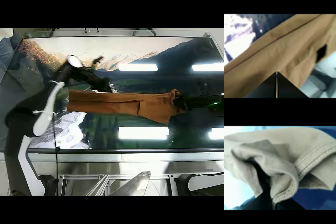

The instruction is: Fold the shirts.

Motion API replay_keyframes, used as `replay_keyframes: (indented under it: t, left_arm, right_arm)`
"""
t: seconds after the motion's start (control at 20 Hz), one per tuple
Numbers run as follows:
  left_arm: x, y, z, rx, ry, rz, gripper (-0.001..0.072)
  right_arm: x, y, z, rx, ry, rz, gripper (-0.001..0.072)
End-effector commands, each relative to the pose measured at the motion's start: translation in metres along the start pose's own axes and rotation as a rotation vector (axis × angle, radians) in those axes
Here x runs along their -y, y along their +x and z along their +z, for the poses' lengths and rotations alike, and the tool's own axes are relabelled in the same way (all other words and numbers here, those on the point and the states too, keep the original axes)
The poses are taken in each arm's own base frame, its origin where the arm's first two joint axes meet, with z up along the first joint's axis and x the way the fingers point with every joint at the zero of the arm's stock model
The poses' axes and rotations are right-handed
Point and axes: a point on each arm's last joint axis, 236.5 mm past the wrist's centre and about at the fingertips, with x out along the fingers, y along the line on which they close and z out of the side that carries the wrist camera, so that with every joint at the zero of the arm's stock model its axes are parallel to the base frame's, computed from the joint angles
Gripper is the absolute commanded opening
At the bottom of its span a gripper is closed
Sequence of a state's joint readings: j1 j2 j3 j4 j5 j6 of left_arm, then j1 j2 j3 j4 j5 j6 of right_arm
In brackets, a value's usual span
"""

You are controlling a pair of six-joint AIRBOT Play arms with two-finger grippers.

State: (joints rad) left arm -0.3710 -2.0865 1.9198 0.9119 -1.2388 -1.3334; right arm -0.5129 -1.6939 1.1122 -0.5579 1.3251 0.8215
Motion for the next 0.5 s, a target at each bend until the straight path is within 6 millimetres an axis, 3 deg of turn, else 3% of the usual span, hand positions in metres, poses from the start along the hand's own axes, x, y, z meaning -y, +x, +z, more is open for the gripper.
replay_keyframes:
  t: [0.0,0.15,0.3,0.4,0.45]
  left_arm:
    - [0.008,0.049,-0.005,-0.026,0.127,0.206,0.0019]
    - [0.028,0.09,-0.017,-0.091,0.133,0.177,0.0019]
    - [0.056,0.114,-0.035,-0.141,0.107,0.086,0.0019]
    - [0.089,0.102,-0.026,-0.096,0.096,-0.026,0.0018]
    - [0.107,0.082,-0.012,-0.04,0.117,-0.08,0.0018]
  right_arm:
    - [-0.022,-0.041,0.004,0.001,-0.028,0.07,0.0023]
    - [-0.046,-0.065,0.002,-0.031,-0.078,0.117,0.0023]
    - [-0.056,-0.075,0.012,-0.018,-0.125,0.106,0.0023]
    - [-0.06,-0.088,0.022,-0.002,-0.127,0.079,0.0023]
    - [-0.065,-0.101,0.03,0.014,-0.124,0.069,0.0023]
